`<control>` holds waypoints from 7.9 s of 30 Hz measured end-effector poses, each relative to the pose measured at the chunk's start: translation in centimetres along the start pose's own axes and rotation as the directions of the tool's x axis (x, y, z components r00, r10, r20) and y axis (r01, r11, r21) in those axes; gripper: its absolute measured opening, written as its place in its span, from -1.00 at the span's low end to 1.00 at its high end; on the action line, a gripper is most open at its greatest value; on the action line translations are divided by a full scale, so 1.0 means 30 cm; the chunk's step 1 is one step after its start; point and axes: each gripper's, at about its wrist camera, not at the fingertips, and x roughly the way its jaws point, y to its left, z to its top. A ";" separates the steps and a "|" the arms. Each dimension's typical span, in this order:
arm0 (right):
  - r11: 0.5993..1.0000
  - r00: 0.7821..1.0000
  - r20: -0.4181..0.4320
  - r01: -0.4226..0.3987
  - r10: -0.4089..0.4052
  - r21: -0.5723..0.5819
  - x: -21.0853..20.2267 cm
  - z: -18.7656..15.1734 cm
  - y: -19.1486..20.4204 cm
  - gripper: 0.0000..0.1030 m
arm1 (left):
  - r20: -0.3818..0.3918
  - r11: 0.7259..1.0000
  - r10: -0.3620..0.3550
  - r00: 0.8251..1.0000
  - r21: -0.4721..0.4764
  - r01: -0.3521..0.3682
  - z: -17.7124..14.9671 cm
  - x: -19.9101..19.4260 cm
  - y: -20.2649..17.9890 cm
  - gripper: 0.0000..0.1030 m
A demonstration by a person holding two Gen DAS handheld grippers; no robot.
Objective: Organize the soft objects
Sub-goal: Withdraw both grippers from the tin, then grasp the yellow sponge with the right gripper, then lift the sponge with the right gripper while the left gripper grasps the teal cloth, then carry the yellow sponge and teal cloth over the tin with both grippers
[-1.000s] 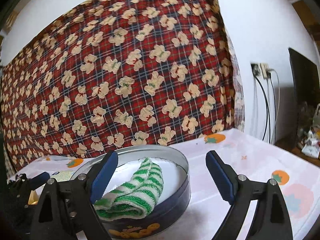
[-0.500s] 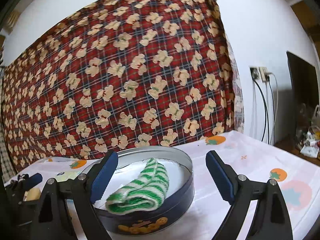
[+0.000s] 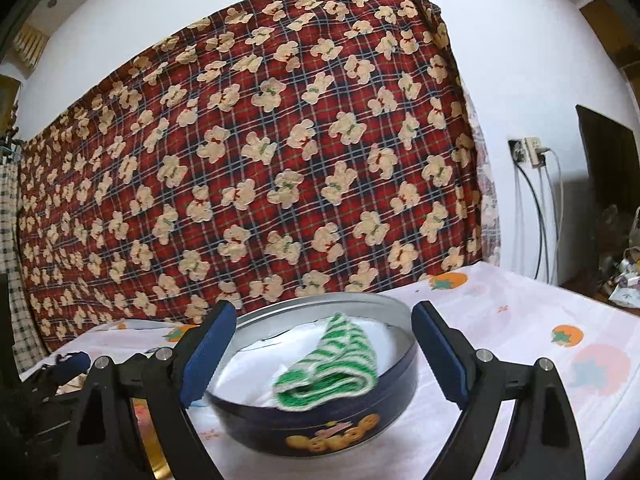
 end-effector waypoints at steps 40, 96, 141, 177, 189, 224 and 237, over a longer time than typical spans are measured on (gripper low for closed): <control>0.928 0.807 -0.467 -0.263 0.362 0.263 0.107 -0.233 0.310 0.77 | -0.196 0.979 0.135 0.971 -0.125 -0.161 0.023 0.016 0.427 0.99; 0.731 0.741 -0.525 -0.618 0.419 -0.289 0.194 -0.254 0.879 -0.22 | -0.385 0.968 0.146 0.911 -0.135 -0.212 -0.130 -0.164 0.669 0.24; 0.794 0.786 -0.321 -0.592 0.529 -0.140 0.104 -0.158 0.715 -0.21 | -0.356 0.947 0.083 0.931 -0.264 -0.185 -0.137 -0.086 0.660 -0.92; 0.804 0.797 -0.215 -0.589 0.564 -0.076 0.075 -0.091 0.629 -0.21 | -0.317 0.953 0.085 0.945 -0.252 -0.170 -0.089 -0.033 0.577 -0.86; 0.872 0.873 -0.110 -0.484 0.475 -0.078 0.053 -0.017 0.384 -0.21 | -0.097 0.973 0.022 0.995 -0.225 -0.044 0.044 -0.170 0.432 -0.86; 0.993 0.998 -0.068 -0.013 0.005 -0.120 0.270 0.095 -0.142 -0.21 | -0.061 0.953 -0.303 0.951 0.000 0.304 0.124 0.125 -0.306 -0.86; 0.994 0.974 -0.224 0.003 -0.028 -0.110 0.419 0.055 -0.186 -0.20 | -0.206 0.973 -0.222 0.953 0.025 0.231 0.056 0.325 -0.408 -0.86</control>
